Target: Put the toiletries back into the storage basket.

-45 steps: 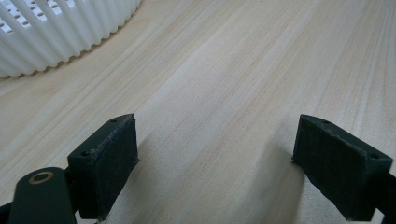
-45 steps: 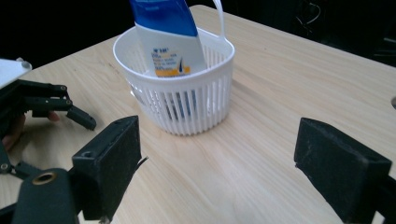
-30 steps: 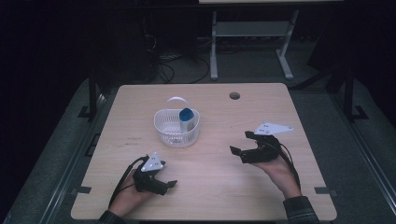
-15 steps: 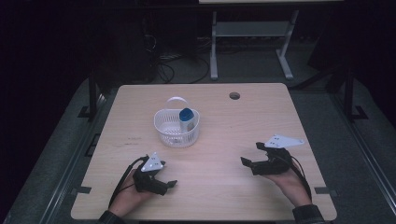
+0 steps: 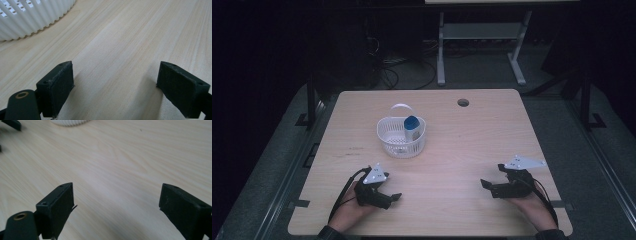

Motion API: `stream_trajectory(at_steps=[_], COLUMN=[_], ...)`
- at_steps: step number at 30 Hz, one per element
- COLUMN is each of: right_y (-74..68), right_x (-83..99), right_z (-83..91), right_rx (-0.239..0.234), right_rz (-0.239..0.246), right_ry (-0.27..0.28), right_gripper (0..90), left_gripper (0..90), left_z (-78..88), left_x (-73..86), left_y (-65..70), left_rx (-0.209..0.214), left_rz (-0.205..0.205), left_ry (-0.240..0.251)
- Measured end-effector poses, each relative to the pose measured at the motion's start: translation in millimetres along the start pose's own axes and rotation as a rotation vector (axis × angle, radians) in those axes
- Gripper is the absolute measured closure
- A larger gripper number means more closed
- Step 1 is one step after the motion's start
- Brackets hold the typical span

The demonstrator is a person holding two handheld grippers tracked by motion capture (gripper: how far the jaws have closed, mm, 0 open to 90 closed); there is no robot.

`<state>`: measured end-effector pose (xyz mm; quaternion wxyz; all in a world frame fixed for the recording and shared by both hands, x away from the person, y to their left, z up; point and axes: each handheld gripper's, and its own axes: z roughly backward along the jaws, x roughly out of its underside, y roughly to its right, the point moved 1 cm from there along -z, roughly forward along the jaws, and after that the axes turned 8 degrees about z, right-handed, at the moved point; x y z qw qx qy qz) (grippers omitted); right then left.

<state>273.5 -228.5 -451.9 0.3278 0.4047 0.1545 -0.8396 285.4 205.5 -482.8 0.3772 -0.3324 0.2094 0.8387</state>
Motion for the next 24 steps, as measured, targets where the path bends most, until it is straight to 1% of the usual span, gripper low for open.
stream_trajectory(at_steps=[1, 2, 4, 5, 6, 7, 10, 11, 13, 14, 16, 17, 18, 20, 24], right_y=[1.9, 1.9, 4.2, 4.2, 5.5, 5.5, 6.6, 6.6, 7.0, 7.3, 7.7, 9.8, 9.8, 10.5, 10.6], right_x=[7.2, 7.2, 17.3, 17.3, 22.3, 22.3, 29.7, 29.7, 32.6, 35.0, 36.1, 37.7, 37.7, 40.3, 41.3], right_z=[-0.3, -0.3, -0.3, -0.3, 0.0, 0.0, -1.2, -1.2, -3.3, -6.1, -7.2, -8.1, -8.1, -8.2, -8.1], right_rx=[0.022, 0.022, 0.038, 0.038, 0.047, 0.047, 0.073, 0.073, 0.086, 0.094, 0.092, 0.082, 0.082, 0.084, 0.085], right_rz=[0.001, 0.001, -0.003, -0.003, -0.002, -0.002, 0.010, 0.010, 0.022, 0.030, 0.026, 0.011, 0.011, 0.012, 0.012], right_ry=[-0.028, -0.028, -0.060, -0.060, -0.072, -0.072, -0.105, -0.105, -0.128, -0.150, -0.149, -0.140, -0.140, -0.118, -0.110], right_gripper=[11.1, 11.1, 10.2, 10.2, 10.0, 10.0, 9.6, 9.6, 9.4, 8.9, 7.8, 6.9, 6.9, 6.1, 5.7], left_gripper=[12.9, 12.9, 12.9, 12.9, 12.9, 12.9, 12.9, 12.9, 12.9, 12.9, 12.9, 12.9, 12.9, 12.9, 12.8], left_z=[0.0, 0.0, -0.1, -0.1, 0.2, 0.2, 0.2, 0.2, 0.3, 0.3, 0.3, 0.3, 0.3, 0.4, 0.2], left_x=[0.0, 0.0, 0.0, 0.0, 0.0, 0.0, 0.0, 0.0, 0.0, 0.0, 0.0, 0.0, 0.0, 0.0, 0.2], left_y=[0.0, 0.0, 0.2, 0.1, -0.2, -0.2, -0.3, -0.3, -0.2, -0.2, -0.3, -0.2, -0.2, -0.2, 0.2], left_rx=[0.000, 0.000, 0.001, 0.001, 0.000, 0.000, 0.000, 0.000, -0.001, -0.001, -0.001, -0.001, -0.001, -0.001, -0.002], left_rz=[0.000, 0.000, 0.003, 0.002, -0.003, -0.003, -0.004, -0.004, -0.004, -0.004, -0.004, -0.004, -0.004, -0.004, 0.002], left_ry=[0.000, 0.000, 0.002, 0.001, -0.002, -0.002, -0.004, -0.004, -0.004, -0.003, -0.004, -0.004, -0.004, -0.004, 0.000])
